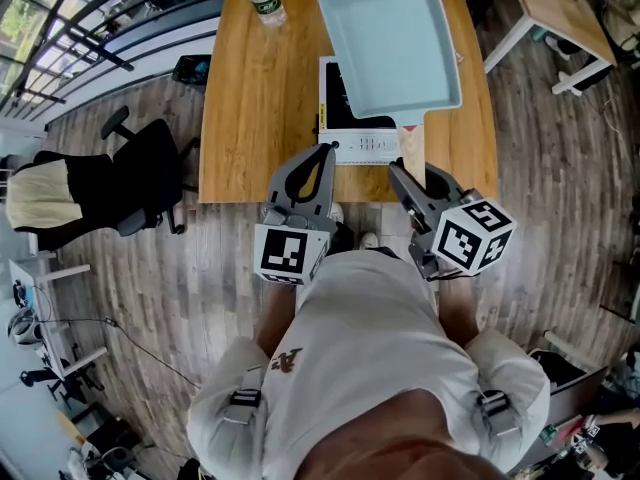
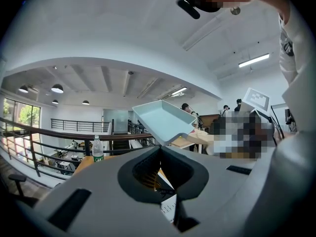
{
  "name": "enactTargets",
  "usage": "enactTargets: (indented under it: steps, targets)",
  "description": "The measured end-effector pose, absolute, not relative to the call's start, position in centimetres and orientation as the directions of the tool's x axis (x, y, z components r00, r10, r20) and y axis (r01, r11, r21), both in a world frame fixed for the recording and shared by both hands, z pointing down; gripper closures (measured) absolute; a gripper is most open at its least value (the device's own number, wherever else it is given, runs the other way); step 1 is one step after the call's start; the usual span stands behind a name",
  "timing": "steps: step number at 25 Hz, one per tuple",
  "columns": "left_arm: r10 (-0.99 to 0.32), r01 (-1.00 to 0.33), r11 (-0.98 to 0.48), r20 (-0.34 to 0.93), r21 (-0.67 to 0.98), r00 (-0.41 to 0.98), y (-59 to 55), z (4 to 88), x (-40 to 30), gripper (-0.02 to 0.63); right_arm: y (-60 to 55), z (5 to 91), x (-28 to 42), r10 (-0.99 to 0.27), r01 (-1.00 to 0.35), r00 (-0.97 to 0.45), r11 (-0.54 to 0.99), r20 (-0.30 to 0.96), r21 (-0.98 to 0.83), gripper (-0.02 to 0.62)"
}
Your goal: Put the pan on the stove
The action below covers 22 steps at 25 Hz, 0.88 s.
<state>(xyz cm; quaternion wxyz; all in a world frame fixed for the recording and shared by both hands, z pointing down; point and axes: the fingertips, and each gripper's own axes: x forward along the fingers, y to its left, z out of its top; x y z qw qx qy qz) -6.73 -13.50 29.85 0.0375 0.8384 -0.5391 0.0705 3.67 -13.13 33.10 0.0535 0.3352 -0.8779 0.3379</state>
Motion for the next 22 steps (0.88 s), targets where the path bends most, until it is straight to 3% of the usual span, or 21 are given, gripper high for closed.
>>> enactTargets:
  steps: [22]
  targets:
    - [-0.813, -0.843, -0.537, 0.246, 0.032, 0.528, -21.9, 33.5, -12.1, 0.588, -18.2, 38.0, -2.2, -0.603, -0.687, -0.698, 0.411, 0.387, -0.599, 0.515]
